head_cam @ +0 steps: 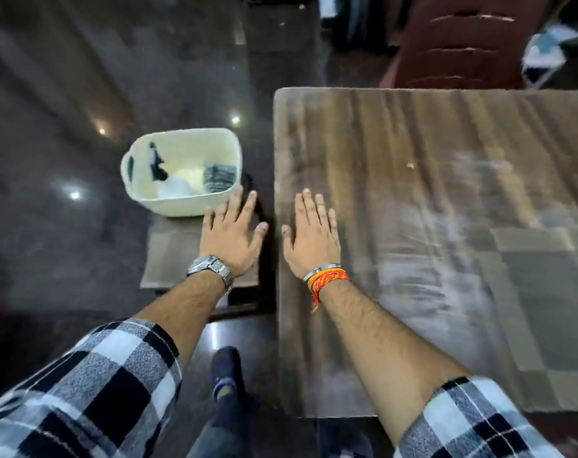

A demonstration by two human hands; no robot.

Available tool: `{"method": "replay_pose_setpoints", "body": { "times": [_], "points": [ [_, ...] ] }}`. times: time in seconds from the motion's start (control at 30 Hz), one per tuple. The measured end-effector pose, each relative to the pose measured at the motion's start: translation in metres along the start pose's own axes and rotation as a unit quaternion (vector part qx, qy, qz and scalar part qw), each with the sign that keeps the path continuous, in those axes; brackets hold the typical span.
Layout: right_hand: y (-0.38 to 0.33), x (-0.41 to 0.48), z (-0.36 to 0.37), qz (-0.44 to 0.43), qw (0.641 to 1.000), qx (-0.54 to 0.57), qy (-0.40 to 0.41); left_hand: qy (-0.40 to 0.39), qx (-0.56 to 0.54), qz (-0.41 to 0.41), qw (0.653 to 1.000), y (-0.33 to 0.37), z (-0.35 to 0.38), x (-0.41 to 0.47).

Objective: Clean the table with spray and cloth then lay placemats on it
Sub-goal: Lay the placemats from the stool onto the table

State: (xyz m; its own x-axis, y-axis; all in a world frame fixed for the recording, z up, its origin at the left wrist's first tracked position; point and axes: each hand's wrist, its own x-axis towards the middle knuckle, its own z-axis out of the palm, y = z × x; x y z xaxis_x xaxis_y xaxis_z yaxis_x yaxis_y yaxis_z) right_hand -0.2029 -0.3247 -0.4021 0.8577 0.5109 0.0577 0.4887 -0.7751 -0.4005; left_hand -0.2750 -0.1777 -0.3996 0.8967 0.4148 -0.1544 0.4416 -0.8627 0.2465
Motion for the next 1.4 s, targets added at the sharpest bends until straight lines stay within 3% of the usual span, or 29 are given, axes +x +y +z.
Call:
{"method": "replay_pose_setpoints", "body": {
  "times": [0.13, 0.23, 0.5, 0.63, 0.8, 0.9, 1.0, 1.23, 1.4],
  "points": [
    [-0.095, 0.001, 0.067, -0.081, 0.994, -0.026, -0.062, -0.016, -0.023, -0.105, 0.994, -0.127, 0.008, -0.026],
    [-0.135, 0.005, 0.113, -0.090, 0.989, -0.037, -0.108, -0.045, -0.013, -0.146, 0.988, -0.190, 0.022, -0.035],
    [-0.131, 0.017, 0.211, -0.029, 0.967, -0.129, -0.218, -0.132, -0.049, -0.163, 0.976, -0.260, 0.084, -0.016],
    [-0.123, 0.017, 0.235, 0.070, 0.968, -0.114, -0.210, -0.184, -0.088, -0.210, 0.956, -0.269, 0.111, -0.010],
    [-0.118, 0.012, 0.244, 0.296, 0.934, -0.070, -0.189, -0.215, -0.144, -0.222, 0.940, -0.275, 0.120, -0.008],
    [-0.111, 0.015, 0.246, 0.396, 0.901, -0.007, -0.178, -0.191, -0.162, -0.218, 0.943, -0.272, 0.114, -0.005],
    [-0.105, 0.017, 0.242, 0.426, 0.894, 0.024, -0.140, -0.157, -0.155, -0.227, 0.949, -0.269, 0.108, -0.004],
    [-0.114, 0.015, 0.203, 0.351, 0.934, 0.022, -0.061, -0.062, -0.147, -0.235, 0.959, -0.252, 0.077, -0.012],
    [-0.131, 0.009, 0.160, 0.303, 0.950, 0.056, -0.045, 0.007, -0.176, -0.190, 0.966, -0.230, 0.039, -0.031]
  ]
}}
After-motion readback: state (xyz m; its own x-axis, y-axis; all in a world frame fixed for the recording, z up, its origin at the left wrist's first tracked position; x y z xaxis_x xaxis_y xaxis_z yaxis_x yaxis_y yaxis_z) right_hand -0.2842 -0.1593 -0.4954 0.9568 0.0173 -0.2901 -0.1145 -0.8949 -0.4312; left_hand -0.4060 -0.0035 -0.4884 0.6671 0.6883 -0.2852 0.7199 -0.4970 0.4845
